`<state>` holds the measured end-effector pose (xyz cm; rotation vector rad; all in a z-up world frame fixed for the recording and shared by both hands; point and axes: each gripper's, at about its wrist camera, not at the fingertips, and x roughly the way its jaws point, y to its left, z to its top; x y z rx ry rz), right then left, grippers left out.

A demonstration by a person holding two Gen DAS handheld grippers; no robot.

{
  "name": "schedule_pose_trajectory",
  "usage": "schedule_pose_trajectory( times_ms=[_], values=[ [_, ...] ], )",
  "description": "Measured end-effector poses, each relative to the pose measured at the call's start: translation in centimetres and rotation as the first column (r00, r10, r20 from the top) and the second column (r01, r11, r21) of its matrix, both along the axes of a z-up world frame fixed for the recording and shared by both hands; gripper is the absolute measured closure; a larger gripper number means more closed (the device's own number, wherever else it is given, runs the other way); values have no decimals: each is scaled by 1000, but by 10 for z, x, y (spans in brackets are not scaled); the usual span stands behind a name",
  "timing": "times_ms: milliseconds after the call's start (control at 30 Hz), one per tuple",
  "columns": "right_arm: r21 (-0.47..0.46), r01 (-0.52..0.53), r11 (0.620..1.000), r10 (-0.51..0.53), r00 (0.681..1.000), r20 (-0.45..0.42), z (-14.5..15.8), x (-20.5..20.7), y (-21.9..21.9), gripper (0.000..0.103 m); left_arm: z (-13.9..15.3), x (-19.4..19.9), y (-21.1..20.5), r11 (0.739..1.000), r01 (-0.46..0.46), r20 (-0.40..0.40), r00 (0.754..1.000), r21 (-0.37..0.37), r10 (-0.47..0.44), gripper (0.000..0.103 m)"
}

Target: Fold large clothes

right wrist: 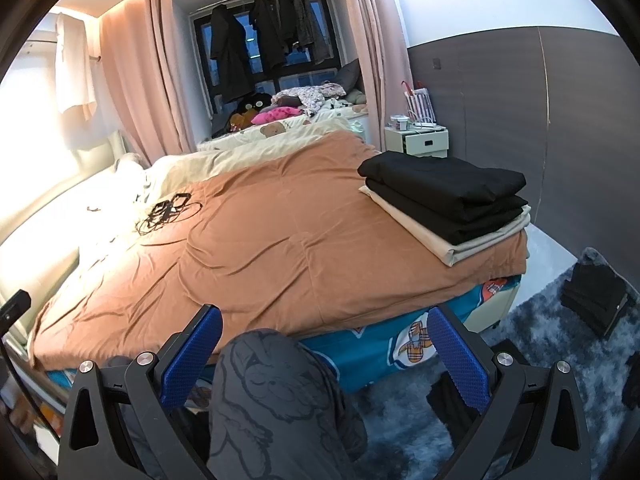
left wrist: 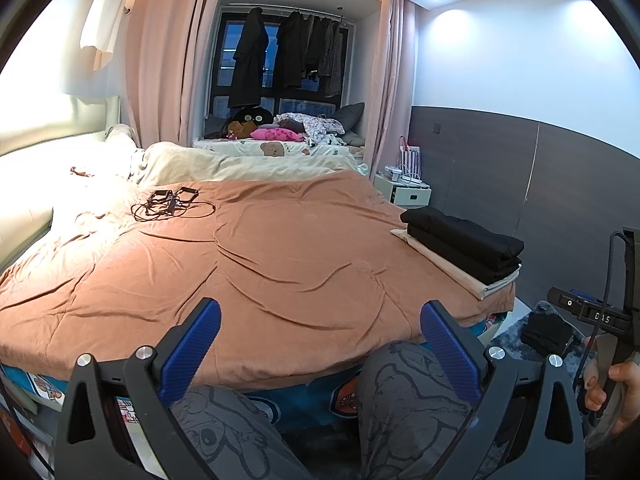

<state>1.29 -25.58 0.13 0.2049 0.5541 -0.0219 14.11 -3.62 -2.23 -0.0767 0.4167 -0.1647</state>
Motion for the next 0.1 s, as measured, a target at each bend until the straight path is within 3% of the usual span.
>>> schedule_pose_trajectory(
  times_ms=[100],
  values=[
    [-3, -1, 1000, 1, 1000, 0, 0, 1, 0, 0, 0, -2, 2, 1000, -6, 7, 1000, 0, 6, 1]
  ],
)
